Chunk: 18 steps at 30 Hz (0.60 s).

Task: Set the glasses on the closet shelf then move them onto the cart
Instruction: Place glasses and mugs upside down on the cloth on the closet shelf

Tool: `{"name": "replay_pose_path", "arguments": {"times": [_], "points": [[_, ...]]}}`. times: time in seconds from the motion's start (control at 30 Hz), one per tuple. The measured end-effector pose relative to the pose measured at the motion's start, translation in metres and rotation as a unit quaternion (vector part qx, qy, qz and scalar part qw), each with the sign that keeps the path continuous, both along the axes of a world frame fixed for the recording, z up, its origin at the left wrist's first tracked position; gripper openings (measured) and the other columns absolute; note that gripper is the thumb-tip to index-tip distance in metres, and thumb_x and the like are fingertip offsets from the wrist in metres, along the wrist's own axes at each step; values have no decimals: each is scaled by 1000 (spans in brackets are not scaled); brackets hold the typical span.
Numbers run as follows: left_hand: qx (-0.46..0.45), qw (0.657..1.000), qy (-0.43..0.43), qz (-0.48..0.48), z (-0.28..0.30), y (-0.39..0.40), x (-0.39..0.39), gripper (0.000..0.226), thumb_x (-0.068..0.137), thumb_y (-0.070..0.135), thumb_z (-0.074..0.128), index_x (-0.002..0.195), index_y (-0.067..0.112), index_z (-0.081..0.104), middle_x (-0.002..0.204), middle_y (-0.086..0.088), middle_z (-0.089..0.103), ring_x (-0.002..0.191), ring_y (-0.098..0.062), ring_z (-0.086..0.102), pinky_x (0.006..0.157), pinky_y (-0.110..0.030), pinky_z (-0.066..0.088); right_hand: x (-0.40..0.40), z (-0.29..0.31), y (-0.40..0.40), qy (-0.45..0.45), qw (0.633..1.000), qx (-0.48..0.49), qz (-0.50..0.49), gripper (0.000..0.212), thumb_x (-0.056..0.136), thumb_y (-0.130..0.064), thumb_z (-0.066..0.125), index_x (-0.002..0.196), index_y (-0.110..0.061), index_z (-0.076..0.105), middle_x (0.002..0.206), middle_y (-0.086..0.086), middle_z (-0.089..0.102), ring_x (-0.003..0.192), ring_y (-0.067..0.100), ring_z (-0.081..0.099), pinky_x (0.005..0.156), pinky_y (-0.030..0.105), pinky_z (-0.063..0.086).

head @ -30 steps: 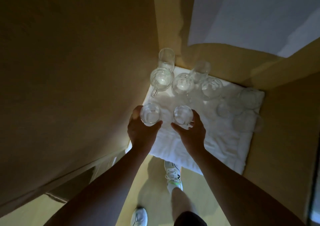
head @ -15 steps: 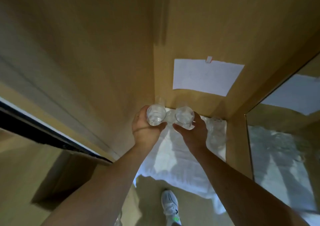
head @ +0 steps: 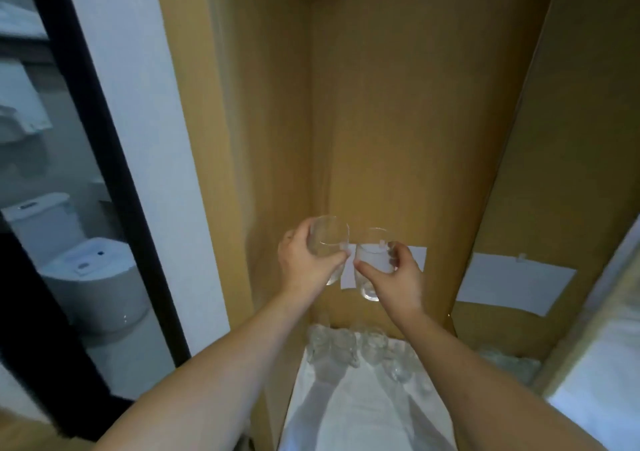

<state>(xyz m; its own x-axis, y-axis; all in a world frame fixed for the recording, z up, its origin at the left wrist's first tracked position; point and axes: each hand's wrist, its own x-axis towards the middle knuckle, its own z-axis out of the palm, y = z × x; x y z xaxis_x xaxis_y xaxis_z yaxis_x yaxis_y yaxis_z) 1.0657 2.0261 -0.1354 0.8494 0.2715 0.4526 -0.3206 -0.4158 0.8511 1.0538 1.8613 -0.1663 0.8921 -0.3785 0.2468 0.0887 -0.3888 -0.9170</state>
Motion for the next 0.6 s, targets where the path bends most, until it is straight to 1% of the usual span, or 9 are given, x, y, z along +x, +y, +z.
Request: {"name": "replay_pose_path", "arguments": {"times": [0.07,0.13,0.2,0.3,0.4,0.43,0.5,0.57,0.6], "points": [[-10,999,-29,-11,24,2,-13,67,52,33,98,109,41,62,100,14,58,99,-15,60,88,-28,48,-15,24,3,-22,1000,-5,-6,79,72,-44,87,137,-13,55,126,2,65,117,19,59,96,35,48],[-20,998,-50,-22,46,4,-30,70,52,35,99,114,32,68,107,9,62,101,-13,60,89,-24,47,-34,47,6,-45,999,-3,-10,75,72,-46,88,132,-12,58,122,4,67,115,22,61,94,35,49],[-32,997,-59,-36,66,6,-47,75,53,39,98,121,31,67,113,9,65,105,-10,60,92,-23,47,-54,69,10,-70,997,3,-13,64,72,-47,87,121,-16,60,115,0,67,111,19,61,91,33,49],[-72,993,-60,-70,89,7,-71,77,58,38,97,127,31,63,120,13,66,113,-4,59,99,-21,46,-83,90,13,-108,994,17,-13,49,73,-46,87,106,-28,56,106,-10,64,106,13,59,88,29,46],[-112,986,-67,-107,104,4,-94,72,61,32,97,124,32,61,120,13,67,115,-2,61,100,-20,47,-113,105,12,-144,989,17,-20,42,74,-48,85,97,-33,54,99,-18,61,100,10,60,84,29,47],[-121,983,-71,-118,108,2,-101,71,60,32,97,121,34,61,119,11,68,115,-3,62,99,-21,48,-124,108,11,-153,988,13,-26,42,74,-51,84,98,-33,55,99,-18,62,99,9,60,84,30,49],[-130,979,-72,-139,114,-3,-114,70,58,40,96,117,39,60,117,11,69,112,-4,64,98,-24,50,-142,112,7,-162,986,8,-43,48,73,-59,81,105,-33,57,101,-17,64,99,7,62,86,32,53],[-141,976,-71,-152,116,-9,-124,69,58,49,92,117,42,57,113,13,71,109,-5,65,96,-26,50,-156,113,1,-173,983,5,-56,60,71,-66,78,115,-31,57,107,-16,65,102,7,62,90,34,54],[-146,974,-73,-159,118,-12,-129,66,61,48,91,117,41,57,110,13,72,108,-5,66,94,-26,50,-163,114,-3,-179,982,4,-61,66,71,-67,77,121,-30,55,111,-15,64,105,8,61,93,34,54]]}}
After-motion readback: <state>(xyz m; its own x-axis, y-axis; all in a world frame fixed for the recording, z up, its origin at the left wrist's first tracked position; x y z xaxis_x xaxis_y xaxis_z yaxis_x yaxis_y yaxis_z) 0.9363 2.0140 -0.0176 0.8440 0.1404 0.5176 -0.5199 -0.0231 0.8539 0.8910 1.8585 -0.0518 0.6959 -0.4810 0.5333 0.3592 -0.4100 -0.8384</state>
